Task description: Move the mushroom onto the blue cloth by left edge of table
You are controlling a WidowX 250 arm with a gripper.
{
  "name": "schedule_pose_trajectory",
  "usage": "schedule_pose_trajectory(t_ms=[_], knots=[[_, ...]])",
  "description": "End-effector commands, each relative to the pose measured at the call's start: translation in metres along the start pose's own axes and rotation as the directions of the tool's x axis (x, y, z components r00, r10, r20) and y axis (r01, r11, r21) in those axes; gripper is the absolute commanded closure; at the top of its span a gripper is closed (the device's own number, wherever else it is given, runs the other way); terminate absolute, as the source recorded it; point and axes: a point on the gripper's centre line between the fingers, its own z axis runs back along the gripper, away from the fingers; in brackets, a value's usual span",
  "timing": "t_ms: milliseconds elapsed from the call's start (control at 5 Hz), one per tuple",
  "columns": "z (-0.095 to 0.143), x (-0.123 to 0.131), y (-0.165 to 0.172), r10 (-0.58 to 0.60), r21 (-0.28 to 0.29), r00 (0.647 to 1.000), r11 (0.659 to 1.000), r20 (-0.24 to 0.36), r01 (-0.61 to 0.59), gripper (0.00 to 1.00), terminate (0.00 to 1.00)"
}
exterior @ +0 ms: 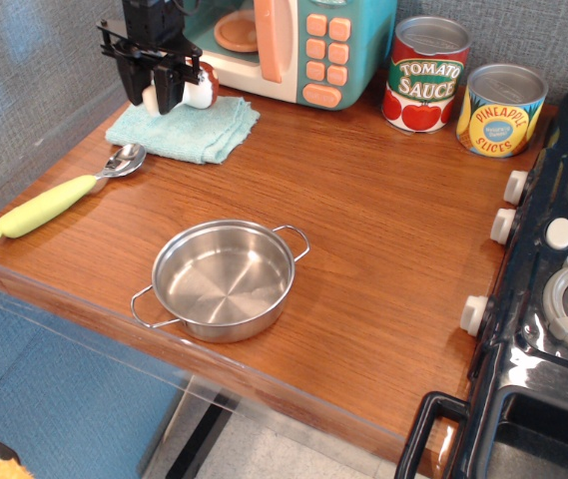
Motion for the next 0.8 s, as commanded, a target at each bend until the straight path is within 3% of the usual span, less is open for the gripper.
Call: schedule_pose_trajectory(t_ms=[0, 400, 600], knots=[[0.0832, -0.0115, 0.0104, 0.009, 0.065, 0.989, 0.998, 0.145, -0.018, 0.00, 0.00], [0.0882, -0.0154, 0.0046, -0.026, 0.054, 0.990, 0.998, 0.141, 0.019, 0.00, 0.00], [0.0882, -0.0154, 0.0046, -0.026, 0.054, 0.990, 0.998, 0.141, 0.019, 0.00, 1.00]])
